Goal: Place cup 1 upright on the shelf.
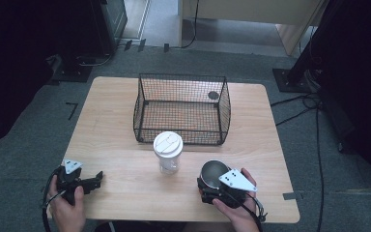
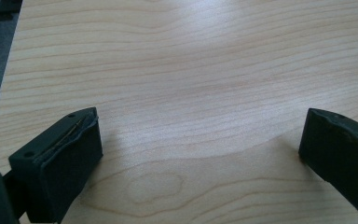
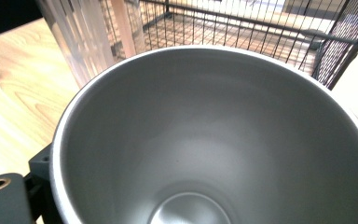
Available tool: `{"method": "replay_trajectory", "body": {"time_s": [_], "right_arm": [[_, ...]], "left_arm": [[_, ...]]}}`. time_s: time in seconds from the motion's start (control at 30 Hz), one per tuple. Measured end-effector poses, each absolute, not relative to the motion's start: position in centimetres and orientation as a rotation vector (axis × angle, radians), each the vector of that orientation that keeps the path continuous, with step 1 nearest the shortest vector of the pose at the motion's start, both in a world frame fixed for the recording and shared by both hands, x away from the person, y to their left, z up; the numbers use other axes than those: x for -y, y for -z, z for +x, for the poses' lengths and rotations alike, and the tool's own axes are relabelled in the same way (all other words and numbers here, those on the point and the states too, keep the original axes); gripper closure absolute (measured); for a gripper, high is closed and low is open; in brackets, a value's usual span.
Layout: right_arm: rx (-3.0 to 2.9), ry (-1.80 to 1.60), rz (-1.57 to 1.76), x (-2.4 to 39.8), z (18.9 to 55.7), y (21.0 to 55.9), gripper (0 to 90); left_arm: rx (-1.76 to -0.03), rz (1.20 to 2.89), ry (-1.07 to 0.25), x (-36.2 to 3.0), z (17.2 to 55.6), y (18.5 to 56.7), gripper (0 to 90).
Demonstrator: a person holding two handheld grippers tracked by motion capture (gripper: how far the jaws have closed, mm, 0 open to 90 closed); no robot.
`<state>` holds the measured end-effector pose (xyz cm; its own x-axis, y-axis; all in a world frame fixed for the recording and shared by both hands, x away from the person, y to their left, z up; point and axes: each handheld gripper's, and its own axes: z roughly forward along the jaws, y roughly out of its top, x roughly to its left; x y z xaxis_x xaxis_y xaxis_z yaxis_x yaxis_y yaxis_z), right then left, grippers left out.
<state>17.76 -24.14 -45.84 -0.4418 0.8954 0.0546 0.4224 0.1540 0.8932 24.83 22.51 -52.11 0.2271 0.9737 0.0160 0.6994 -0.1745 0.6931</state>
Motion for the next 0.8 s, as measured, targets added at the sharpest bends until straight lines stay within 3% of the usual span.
{"method": "replay_trajectory", "body": {"time_s": [0.8], "right_arm": [[-1.861, -1.3, 1.168, 23.3, 20.1, 39.8, 6.9]], "left_arm": [[-1.534, 1.944, -0.636, -22.5, 24.8, 52.1, 0.0]]}}
